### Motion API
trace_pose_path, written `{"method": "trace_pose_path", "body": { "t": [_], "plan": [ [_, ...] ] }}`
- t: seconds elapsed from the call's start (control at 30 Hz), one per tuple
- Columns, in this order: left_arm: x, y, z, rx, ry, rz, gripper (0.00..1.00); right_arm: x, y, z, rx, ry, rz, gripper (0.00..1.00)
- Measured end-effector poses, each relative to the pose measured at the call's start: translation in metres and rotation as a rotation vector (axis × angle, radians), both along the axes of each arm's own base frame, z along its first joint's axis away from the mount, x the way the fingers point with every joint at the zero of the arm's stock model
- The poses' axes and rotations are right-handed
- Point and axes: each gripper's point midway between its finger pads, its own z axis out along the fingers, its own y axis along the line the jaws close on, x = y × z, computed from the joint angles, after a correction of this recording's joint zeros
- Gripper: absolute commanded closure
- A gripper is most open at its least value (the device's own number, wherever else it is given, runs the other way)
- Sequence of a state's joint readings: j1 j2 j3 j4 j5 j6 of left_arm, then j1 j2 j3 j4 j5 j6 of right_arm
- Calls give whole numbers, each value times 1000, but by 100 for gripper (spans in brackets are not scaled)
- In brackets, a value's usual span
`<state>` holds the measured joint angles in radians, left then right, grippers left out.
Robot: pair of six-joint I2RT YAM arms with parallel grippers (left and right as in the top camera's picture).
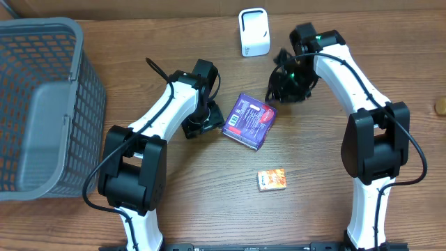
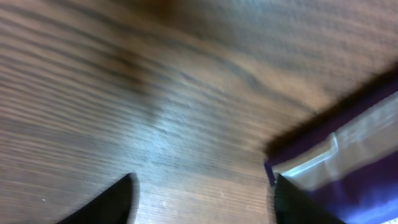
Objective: Scan the item barcode
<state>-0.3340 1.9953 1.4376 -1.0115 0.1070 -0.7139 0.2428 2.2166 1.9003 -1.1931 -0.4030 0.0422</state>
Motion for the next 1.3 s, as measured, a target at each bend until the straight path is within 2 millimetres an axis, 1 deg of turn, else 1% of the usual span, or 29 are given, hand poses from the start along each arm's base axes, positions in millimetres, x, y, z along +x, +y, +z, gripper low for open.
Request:
{"method": "trace_pose_path", "body": {
  "t": [0.03, 0.13, 0.2, 0.23, 0.33, 0.5, 0.6, 0.73, 0.77, 0.83, 0.97, 1.1, 1.23, 1.3],
  "plan": [
    [-3, -2, 0, -14, 14, -4, 75, 9, 1, 0, -1, -39, 1, 58],
    [-15, -10, 1, -61, 68, -8, 81, 29, 2, 2, 0, -131, 0, 68],
    [-22, -13, 2, -74, 93, -12, 83, 34, 2, 1, -1, -153, -3, 78],
    [-26, -16, 2, -77, 106, -17, 83, 33, 1, -1, -6, -146, -9, 82],
    [-35, -30, 3, -90, 124, -40, 84, 22, 0, -10, -11, -94, -15, 85],
    [-36, -51, 1, -113, 100, -40, 92, 3, 0, -24, -7, 9, -12, 92],
    [-34, -56, -7, -124, 84, -13, 94, -12, -1, -28, -7, 77, -12, 96],
    [-28, -58, -20, -152, 45, 25, 96, -31, -3, -27, -11, 161, -13, 96],
    [-27, -59, -22, -157, 42, 34, 96, -34, -4, -26, -14, 177, -13, 96],
    [-17, -59, -22, -176, 10, 51, 96, -45, -5, -25, -18, 224, -13, 96],
    [8, -55, -19, -213, -66, 81, 96, -60, -6, -22, -23, 289, -12, 96],
    [32, -46, -15, -255, -132, 113, 96, -71, -3, -19, -24, 332, -3, 96],
    [43, -33, -10, -302, -149, 116, 96, -76, 2, -18, -24, 347, 10, 96],
    [49, -27, -2, -345, -152, 90, 96, -76, 3, -19, -24, 343, 13, 96]
  ]
}}
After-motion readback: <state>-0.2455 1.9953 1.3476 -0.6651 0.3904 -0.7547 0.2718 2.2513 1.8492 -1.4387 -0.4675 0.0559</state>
